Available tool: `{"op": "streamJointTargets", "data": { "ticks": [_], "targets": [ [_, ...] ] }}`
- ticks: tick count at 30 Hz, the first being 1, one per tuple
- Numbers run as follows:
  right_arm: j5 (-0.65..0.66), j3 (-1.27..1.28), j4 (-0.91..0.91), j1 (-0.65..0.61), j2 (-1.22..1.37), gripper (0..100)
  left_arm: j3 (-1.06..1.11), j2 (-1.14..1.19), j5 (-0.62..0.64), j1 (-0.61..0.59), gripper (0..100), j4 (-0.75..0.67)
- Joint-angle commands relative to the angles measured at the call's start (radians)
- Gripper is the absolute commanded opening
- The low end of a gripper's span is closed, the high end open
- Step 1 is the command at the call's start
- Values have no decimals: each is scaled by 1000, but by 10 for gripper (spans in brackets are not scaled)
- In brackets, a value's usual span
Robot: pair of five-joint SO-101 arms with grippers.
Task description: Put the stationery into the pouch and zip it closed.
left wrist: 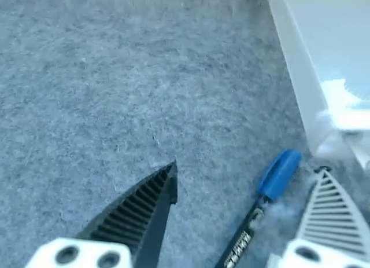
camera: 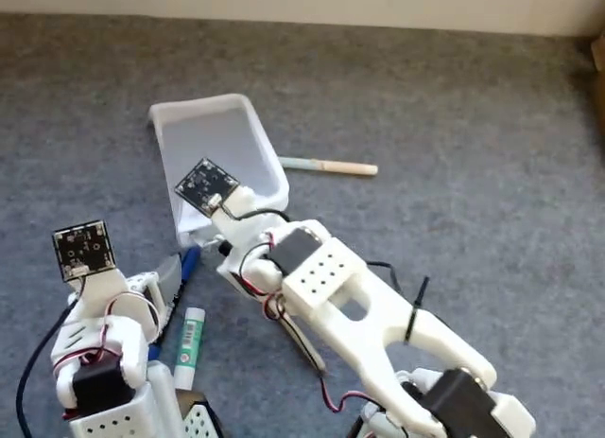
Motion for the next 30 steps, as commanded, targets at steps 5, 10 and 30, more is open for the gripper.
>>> {"op": "streamJointTargets", "data": {
  "ticks": [5, 10, 30],
  "targets": [
    [5, 33, -53, 13, -117, 4, -56, -7, -3, 65, 339, 12],
    [5, 33, -50, 12, -117, 4, -25, -7, -2, 87, 337, -49],
    [5, 73, -48, -36, -120, 4, 108, -5, 58, 88, 277, -324]
  ]
}}
